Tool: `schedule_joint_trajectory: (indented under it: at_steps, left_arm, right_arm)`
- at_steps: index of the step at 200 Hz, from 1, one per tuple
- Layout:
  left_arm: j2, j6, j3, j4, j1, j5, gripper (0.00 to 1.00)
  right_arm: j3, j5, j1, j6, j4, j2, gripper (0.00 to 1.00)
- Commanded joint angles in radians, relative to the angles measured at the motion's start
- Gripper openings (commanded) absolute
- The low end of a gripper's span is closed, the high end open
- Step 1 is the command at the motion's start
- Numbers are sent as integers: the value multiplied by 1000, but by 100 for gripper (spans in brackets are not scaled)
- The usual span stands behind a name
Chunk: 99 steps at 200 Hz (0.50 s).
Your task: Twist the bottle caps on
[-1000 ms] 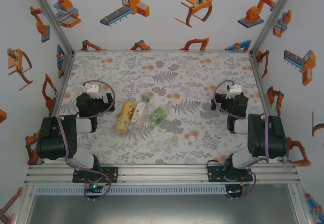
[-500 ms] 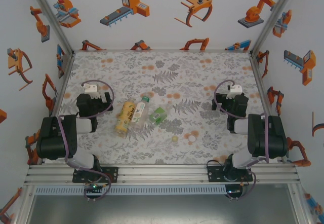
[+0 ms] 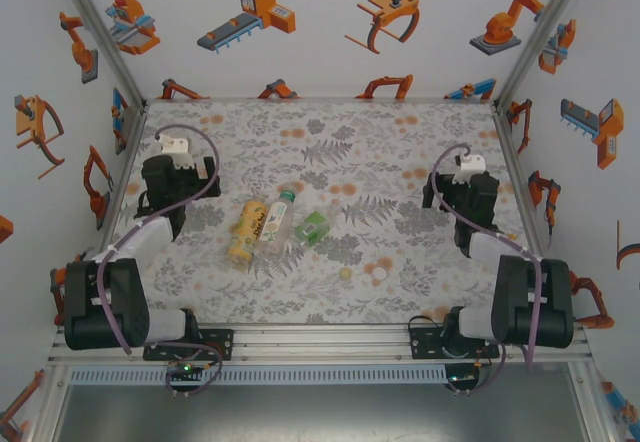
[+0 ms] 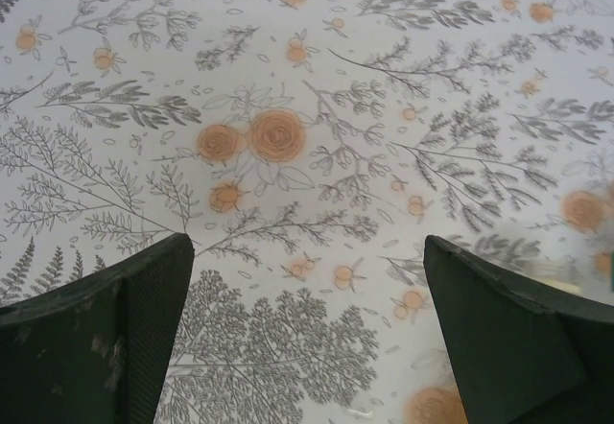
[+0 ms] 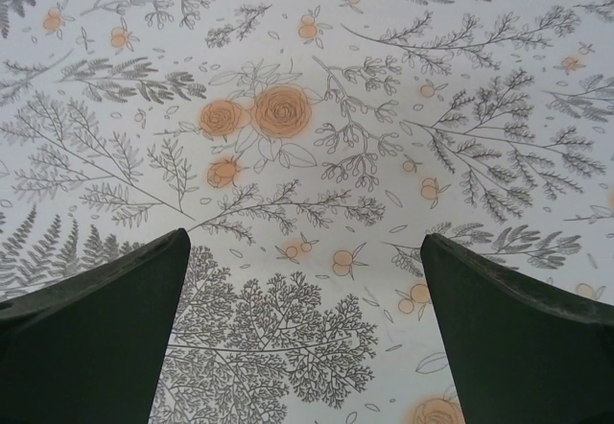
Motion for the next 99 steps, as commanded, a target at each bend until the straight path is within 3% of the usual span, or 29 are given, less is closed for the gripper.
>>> schedule_joint_trajectory:
  at_steps: [1,65,99]
  left_arm:
    - [-21,-18,93,-280,-56,-28,97]
    - [-8,-218,361,-719,-311,-95,100]
    - [66,-246,483,-872,-475,-125,100]
  right_arm:
    - [71,18,13,27,-232,-65,93]
    - [195,-3,29,188,-629,-131,84]
    - [275,10,29,212,-845,-115,81]
